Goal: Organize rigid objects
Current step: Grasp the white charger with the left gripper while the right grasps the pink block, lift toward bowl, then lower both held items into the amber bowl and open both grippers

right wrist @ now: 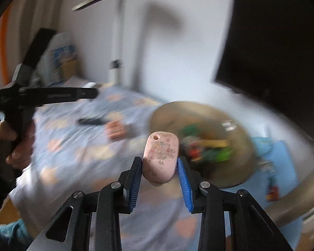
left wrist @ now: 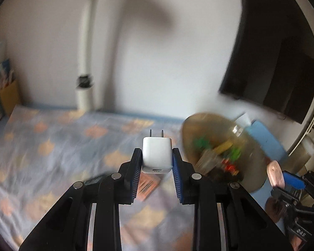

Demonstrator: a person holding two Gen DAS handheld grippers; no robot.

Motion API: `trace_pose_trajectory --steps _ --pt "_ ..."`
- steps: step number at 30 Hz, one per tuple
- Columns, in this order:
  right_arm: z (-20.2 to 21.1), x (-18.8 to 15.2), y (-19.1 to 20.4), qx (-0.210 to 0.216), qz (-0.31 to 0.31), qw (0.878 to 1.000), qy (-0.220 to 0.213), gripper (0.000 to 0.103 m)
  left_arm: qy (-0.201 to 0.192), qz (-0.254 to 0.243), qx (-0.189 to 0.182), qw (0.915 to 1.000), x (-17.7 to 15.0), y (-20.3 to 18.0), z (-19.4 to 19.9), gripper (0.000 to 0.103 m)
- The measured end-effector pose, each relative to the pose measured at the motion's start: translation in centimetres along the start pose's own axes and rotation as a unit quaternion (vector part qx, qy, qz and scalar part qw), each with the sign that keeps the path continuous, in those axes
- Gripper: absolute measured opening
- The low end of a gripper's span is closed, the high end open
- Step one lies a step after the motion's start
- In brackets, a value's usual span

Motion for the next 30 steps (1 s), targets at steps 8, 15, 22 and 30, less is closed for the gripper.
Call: trace_pose_trajectory --steps 8,15,22,30 --pt "-2.3 1.5 -6.3 -0.06 -0.054 0.996 0.043 0.034 0.049 -0.024 -0.043 0.9976 -0.5 -6.0 -6.5 0.025" --pt "-4.9 -1.3 -7.7 -0.073 -0.065 0.99 0.101 0.034 0.094 -0.042 -0.053 0.9932 -3.5 -8.4 -9.5 0.025" --pt "-6.5 -2.5 -8.3 -0.084 -0.075 0.986 0.127 0.036 0.114 -0.06 -0.095 0.9871 -3.6 -10.1 -10.1 0.05" --pt "-3.9 -1.6 -8.7 -0.076 -0.119 0.985 0.102 0.056 0.041 -0.034 -0.054 0.9971 -0.7 -3.5 -2.6 0.079"
Point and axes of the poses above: each gripper's, at about its wrist camera, not at the fingertips, and z roughly against the way its jaws point, y to its left, x to its top, the point moved 4 cm from there along -z, roughly the way its jaws point, and after that the axes turned 8 degrees about -x, right-handed, at the moved point
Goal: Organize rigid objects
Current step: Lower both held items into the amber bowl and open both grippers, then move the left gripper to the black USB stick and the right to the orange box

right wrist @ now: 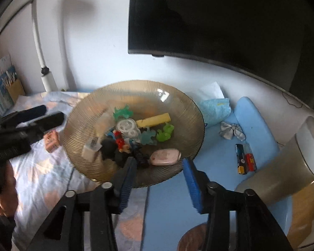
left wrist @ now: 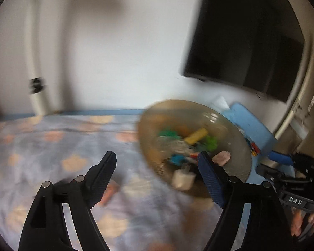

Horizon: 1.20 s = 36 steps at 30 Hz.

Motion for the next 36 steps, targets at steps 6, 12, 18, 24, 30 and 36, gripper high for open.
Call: trace_pose_trajectory --steps 6,12,18,24,30,36 --pt "3.6 -0.1 4.4 0.034 0.028 0.999 -0.031 0.059 -0.037 0.055 0.076 0.9948 -1.4 7.4 7.6 0.079" --pt "7.0 -0.5 11.1 0.09 0.078 0.99 -0.073 0.064 -0.056 0.114 0.157 0.9794 -4.9 13.9 12.5 0.079" --pt "5.9 -5.4 19.1 0.145 0.112 0.98 -0.073 0.09 -0.012 0.109 0.215 0.9703 -10.7 16.6 10.9 0.079" --pt "2.4 -9.0 22.8 0.149 0.134 0.979 -0.04 0.09 -0.014 0.112 0.233 0.966 -12.1 17.5 10.6 0.08" --pt "0.8 -9.2 21.8 0.164 0.098 0.981 -0.022 0.09 -0.032 0.108 0.248 0.9622 -12.4 17.4 11.2 0.082" --pt "0.5 -9.3 21.7 0.17 0.09 0.981 -0.016 0.09 -0.037 0.086 0.249 0.9639 -12.2 16.6 11.1 0.085"
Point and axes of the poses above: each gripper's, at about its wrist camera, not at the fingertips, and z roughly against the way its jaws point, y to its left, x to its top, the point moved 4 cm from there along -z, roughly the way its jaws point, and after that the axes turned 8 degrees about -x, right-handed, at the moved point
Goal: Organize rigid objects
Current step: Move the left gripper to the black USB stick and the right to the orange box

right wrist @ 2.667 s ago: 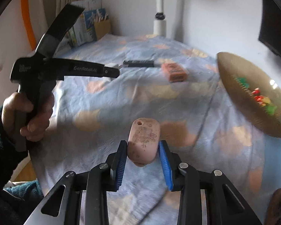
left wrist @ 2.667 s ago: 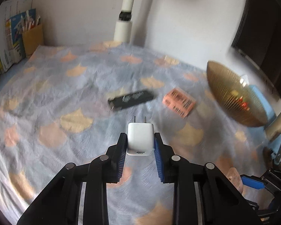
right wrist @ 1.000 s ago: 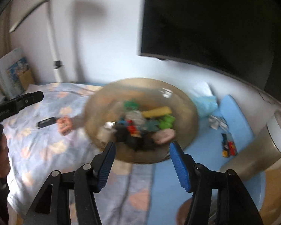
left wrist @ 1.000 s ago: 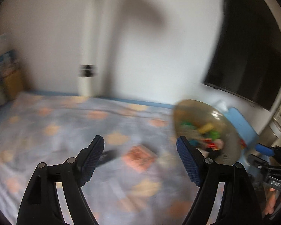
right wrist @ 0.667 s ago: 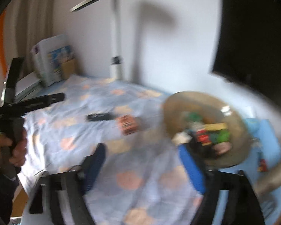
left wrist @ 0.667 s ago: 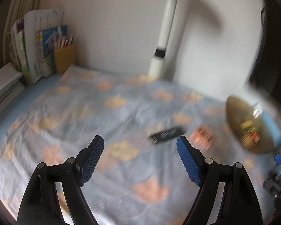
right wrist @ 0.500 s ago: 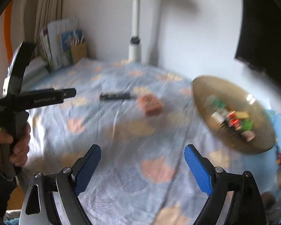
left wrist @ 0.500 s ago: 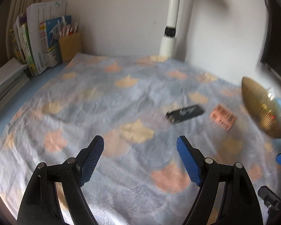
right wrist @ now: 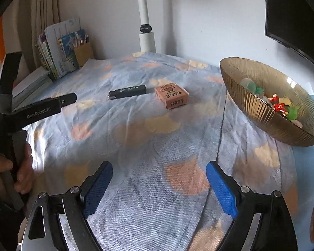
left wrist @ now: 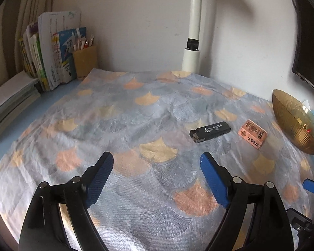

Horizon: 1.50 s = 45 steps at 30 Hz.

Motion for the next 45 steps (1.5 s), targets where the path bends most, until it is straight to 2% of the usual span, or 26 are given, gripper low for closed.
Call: trace_pose_trajectory --steps 4,17,39,43,45 --pt "0.0 0.0 0.0 0.003 0.002 1.0 0.003 0.09 -0.003 -0.002 -0.004 1.0 0.0 -0.2 0.1 0.088" --pt "-1.1 -0.2 -0.7 0.008 -0.014 0.999 0.032 0.09 -0.006 0.005 -0.008 0.9999 0.0 -0.2 0.3 0.088" --pt "-2.1 -0.3 -1.2 0.01 -0.02 0.998 0.054 0.09 -0.006 0.011 -0.01 0.9999 -0.1 -0.1 0.2 0.088" --pt "-2.1 -0.4 -1.3 0.002 -0.023 0.998 0.056 0.09 0.008 0.009 -0.003 0.9999 -0.3 -0.1 0.0 0.088" --pt "-1.7 -0.4 -1.3 -0.003 -0.025 0.998 0.058 0.09 0.036 -0.001 -0.017 0.9992 -0.4 -0.3 -0.4 0.088"
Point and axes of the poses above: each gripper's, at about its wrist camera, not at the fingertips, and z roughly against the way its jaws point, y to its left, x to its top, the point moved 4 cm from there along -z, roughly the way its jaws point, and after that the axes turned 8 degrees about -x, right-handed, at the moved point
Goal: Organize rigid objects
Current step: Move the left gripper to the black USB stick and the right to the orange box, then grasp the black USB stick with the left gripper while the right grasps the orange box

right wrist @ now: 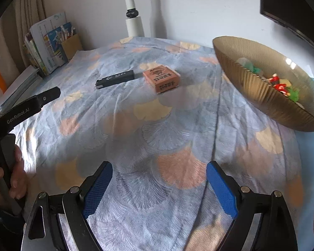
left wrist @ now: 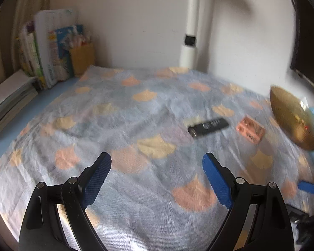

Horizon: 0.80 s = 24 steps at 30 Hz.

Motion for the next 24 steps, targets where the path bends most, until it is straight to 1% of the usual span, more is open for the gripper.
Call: trace_pose_trajectory --steps 1,3,5,6,7,9,10,11,13,15,18,20,22,24 --pt "0.4 0.2 0.1 0.015 -0.002 1.0 0.01 0.09 0.025 -0.005 -0.019 0.9995 0.2 0.0 -0.3 0.088" --pt "1.3 1.0 0.5 0.033 0.004 0.999 0.021 0.09 0.049 -0.004 -0.048 0.9976 0.9 0.0 -0.6 0.088" --pt "1.6 2.6 1.1 0.028 0.02 0.999 0.027 0.09 0.083 -0.018 -0.091 0.9922 2.4 -0.3 -1.5 0.088" --pt "1.3 3.4 1.3 0.026 0.024 0.999 0.034 0.09 0.089 -0.025 -0.101 0.9906 2.8 -0.5 -1.9 0.088" --pt "0.8 4.2 1.5 0.026 0.023 0.999 0.04 0.09 0.1 -0.047 -0.107 0.988 3.6 -1.1 -2.7 0.088" --pt "-0.6 5.5 1.8 0.035 0.015 0.998 0.046 0.09 0.105 -0.111 -0.094 0.9839 4.6 -2.5 -3.8 0.088" --pt "-1.7 6.1 1.8 0.038 0.009 0.998 0.056 0.09 0.104 -0.145 -0.089 0.98 5.0 -3.2 -4.4 0.088" --pt "-2.5 6.6 1.7 0.039 0.002 0.997 0.064 0.09 0.106 -0.167 -0.09 0.9762 5.0 -3.8 -5.0 0.088" --pt "-4.3 7.7 1.0 0.049 -0.025 0.995 0.081 0.09 0.117 -0.19 -0.099 0.9698 5.2 -4.7 -6.4 0.088" --pt "-5.3 8.5 0.5 0.046 -0.034 0.995 0.08 0.09 0.12 -0.188 -0.107 0.9689 5.7 -4.9 -7.9 0.088" --pt "-6.9 10.0 0.6 0.002 -0.002 0.998 0.064 0.09 0.129 -0.168 -0.131 0.9685 6.3 -4.7 -9.9 0.087" --pt "-8.1 10.5 0.7 -0.01 0.005 0.998 0.065 0.09 0.135 -0.162 -0.135 0.9682 6.5 -4.7 -10.8 0.084" --pt "-9.0 10.8 0.7 -0.019 0.008 0.998 0.057 0.09 0.141 -0.166 -0.141 0.9656 6.5 -5.0 -11.4 0.074" --pt "-9.3 11.3 1.0 -0.023 0.017 0.999 0.039 0.089 0.146 -0.176 -0.136 0.964 6.2 -5.5 -12.0 0.066"
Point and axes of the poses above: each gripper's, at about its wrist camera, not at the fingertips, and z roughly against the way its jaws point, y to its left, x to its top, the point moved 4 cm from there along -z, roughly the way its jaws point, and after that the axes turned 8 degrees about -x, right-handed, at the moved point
